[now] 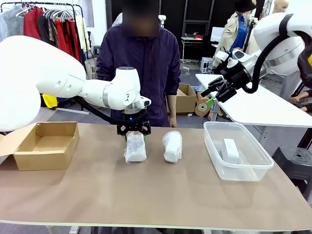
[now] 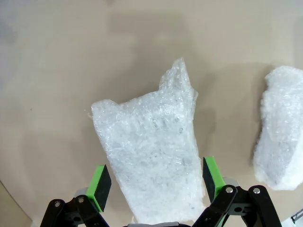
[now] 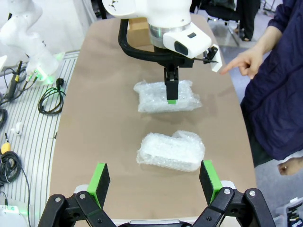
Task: Separate and place wrapped and unwrapped clocks.
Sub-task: Pick up the Digital clock indicated by the person.
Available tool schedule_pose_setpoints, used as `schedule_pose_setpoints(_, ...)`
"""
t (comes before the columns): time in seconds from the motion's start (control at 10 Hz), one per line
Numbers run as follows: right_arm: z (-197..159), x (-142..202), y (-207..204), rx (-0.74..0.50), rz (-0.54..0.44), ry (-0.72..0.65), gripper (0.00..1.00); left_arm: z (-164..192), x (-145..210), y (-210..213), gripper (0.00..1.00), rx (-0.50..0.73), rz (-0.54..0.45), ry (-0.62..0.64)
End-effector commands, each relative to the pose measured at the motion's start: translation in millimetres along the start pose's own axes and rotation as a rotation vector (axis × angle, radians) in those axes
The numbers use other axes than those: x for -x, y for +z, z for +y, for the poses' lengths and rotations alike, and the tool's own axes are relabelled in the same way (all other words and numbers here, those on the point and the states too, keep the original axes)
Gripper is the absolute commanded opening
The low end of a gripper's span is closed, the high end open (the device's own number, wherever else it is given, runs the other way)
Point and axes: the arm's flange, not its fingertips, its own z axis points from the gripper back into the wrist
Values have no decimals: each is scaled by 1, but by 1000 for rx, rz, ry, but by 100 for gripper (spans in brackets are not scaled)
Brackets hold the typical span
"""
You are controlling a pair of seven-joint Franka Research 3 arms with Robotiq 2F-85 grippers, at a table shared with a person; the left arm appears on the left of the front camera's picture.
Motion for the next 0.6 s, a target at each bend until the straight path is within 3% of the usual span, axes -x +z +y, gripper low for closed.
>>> schedule_pose_setpoints(0.0, 2, -2, 1, 2, 5, 3, 100, 2, 3, -10, 100, -22, -1, 12)
schedule_pose_setpoints(0.5, 2, -2, 1, 2, 5, 3, 100, 0, 1, -30, 100, -28, 13, 17)
